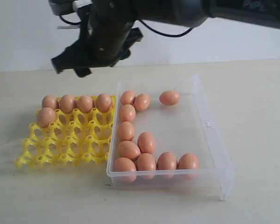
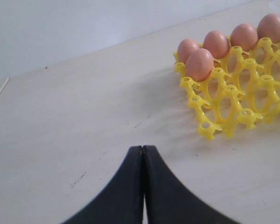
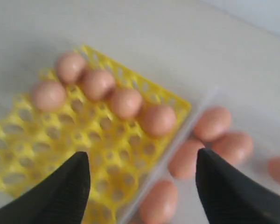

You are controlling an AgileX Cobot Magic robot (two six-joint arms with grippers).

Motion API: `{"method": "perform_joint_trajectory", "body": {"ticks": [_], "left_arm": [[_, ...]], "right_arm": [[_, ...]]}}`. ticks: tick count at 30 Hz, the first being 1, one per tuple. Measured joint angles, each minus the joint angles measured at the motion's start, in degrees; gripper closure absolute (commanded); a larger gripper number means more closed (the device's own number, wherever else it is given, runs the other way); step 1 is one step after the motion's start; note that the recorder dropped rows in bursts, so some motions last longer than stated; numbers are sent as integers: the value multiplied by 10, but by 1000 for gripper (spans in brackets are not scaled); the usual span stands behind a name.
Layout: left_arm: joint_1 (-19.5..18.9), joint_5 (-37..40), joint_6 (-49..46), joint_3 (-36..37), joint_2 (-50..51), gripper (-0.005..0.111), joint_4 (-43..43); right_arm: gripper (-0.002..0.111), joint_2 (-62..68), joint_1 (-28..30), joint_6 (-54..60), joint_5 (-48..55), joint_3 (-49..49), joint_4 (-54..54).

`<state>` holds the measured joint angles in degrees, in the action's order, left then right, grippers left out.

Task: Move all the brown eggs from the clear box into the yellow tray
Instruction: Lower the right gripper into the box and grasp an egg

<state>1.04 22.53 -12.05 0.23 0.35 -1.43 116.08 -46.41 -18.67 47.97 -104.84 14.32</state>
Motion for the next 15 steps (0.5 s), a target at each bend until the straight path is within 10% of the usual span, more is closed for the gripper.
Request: {"method": "perform_joint_trajectory", "body": {"ticks": [6,15], "left_arm": [[0,0,0,0,0,107,0],[0,0,0,0,0,107,0]], "right_arm": [[46,0,44,4,188,13,-37],[46,52,82,4,174,49,-121]]}}
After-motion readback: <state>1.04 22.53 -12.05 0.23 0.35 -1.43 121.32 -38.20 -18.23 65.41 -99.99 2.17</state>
